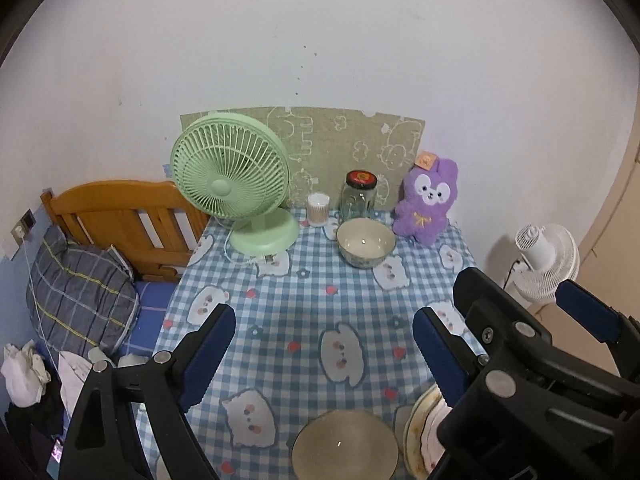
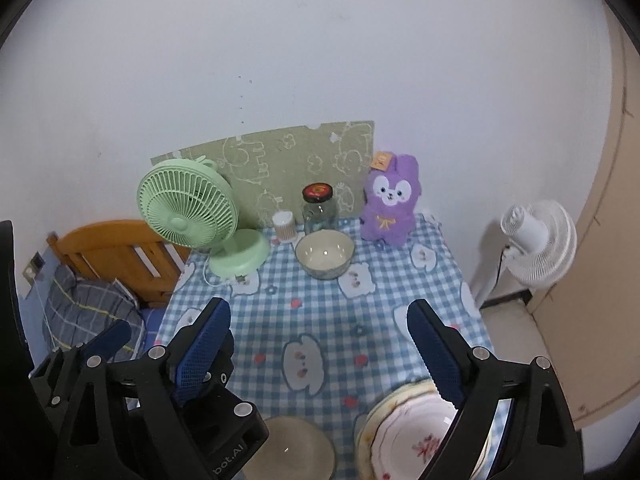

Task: Organize plates and bowls
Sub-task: 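Move both open grippers toward the patterned bowl by the glass jar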

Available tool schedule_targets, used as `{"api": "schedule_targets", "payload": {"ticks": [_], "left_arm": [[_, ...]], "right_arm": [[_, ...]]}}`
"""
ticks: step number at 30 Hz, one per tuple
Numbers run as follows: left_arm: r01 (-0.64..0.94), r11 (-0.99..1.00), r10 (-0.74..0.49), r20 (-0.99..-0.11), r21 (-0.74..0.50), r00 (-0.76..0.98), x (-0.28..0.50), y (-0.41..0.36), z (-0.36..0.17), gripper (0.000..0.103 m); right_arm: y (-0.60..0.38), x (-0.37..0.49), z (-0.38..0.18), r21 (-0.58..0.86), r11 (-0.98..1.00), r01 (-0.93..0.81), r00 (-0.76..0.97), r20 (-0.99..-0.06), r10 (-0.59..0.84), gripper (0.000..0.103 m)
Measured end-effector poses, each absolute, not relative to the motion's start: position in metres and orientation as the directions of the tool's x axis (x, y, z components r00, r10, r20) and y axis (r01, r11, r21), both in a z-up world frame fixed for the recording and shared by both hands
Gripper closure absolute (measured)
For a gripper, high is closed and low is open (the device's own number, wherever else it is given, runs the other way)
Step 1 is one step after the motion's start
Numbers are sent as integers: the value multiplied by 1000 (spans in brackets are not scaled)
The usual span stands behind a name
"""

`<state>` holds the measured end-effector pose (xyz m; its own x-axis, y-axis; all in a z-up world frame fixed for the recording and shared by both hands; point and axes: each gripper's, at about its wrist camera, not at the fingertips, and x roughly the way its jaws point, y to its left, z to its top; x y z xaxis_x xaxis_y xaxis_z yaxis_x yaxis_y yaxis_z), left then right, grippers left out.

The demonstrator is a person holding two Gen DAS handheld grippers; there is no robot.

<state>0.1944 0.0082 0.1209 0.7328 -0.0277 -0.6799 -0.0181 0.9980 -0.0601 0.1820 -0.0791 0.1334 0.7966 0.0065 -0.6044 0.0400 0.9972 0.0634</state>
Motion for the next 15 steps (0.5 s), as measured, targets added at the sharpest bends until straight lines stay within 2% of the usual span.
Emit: {"api": "schedule_targets", "payload": {"ticks": [7,15], "left_arm": [[-55,998,11,-675,-44,738,231,-6,123,11],[-65,994,-9,-684,-83,730,280,-25,109,12]], "right_arm": [[-92,225,134,55,998,-3,790,-612,36,11],[-116,282,124,33,998,-47,783,-620,57,12]]}}
